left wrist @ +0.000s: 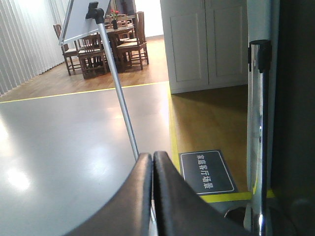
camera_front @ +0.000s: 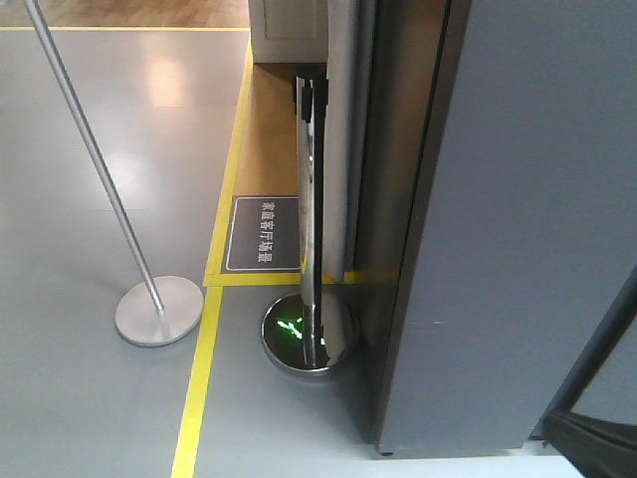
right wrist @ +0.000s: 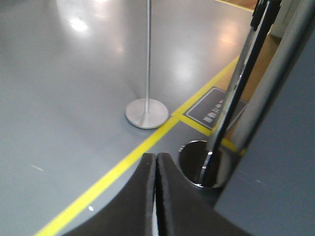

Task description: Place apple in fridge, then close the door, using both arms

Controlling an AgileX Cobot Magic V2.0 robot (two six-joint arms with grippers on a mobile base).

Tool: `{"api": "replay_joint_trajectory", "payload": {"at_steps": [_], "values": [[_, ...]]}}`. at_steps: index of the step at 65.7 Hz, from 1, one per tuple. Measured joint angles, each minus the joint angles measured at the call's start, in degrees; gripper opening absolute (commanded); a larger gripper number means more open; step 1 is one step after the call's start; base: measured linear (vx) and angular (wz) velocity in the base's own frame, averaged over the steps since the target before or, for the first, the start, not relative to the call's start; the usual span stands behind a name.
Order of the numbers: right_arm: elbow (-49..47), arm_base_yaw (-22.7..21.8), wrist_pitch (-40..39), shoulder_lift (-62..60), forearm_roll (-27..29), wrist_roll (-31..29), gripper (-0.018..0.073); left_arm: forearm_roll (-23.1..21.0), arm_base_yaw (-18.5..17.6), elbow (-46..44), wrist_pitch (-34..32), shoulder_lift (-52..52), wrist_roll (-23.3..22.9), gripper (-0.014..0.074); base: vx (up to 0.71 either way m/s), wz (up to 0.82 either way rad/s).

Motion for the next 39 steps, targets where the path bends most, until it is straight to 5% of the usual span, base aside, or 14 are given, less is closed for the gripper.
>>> {"api": "replay_joint_trajectory", "payload": {"at_steps": [13,39], "values": [[9.5,-1.7,-7.6,-0.5,0.2,-0.1,-0.0006,0.0,0.0,0.0,0.0,0.0,0.0,-0.0008,0.00,0.00],[19.8,-19.3,-14.6,-16.6,-1.4,13.6,-0.0006,0.0,0.0,0.0,0.0,0.0,0.0,-0.0008,0.00,0.00]]}}
